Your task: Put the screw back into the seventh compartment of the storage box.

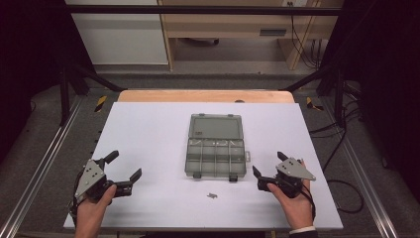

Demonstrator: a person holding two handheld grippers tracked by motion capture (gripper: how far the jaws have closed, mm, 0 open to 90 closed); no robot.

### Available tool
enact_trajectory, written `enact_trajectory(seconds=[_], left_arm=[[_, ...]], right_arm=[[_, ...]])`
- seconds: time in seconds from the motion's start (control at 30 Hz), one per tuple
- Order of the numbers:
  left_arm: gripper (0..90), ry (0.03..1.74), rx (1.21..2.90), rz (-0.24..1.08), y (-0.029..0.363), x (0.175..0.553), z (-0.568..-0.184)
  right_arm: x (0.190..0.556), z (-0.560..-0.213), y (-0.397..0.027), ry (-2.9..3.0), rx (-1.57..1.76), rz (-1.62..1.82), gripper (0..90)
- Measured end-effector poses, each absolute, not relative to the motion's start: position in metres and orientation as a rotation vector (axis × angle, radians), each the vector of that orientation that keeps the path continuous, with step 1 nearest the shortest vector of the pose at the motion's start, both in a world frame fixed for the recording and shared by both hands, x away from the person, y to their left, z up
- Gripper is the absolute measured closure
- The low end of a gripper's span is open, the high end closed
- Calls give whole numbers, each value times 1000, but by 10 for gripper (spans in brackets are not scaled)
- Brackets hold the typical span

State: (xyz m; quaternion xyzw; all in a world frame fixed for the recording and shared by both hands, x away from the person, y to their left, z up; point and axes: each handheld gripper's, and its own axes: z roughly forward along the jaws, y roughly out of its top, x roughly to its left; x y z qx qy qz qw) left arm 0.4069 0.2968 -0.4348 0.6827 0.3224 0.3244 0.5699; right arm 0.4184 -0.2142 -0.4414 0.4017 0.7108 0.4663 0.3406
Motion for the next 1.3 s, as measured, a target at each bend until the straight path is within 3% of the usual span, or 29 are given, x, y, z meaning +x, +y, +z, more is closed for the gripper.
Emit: enact_trajectory(seconds=[0.5, 0.9, 1.3], left_arm=[[8, 751, 1657, 781, 293, 409, -438], [8, 746, 1668, 766, 291, 409, -438], [7, 748, 1664, 759, 292, 410, -439]], right_arm=[[423, -388, -143, 2246, 875, 1017, 59], [432, -375, -109, 2412, 756, 909, 65], [433, -385, -80, 2564, 675, 852, 90]])
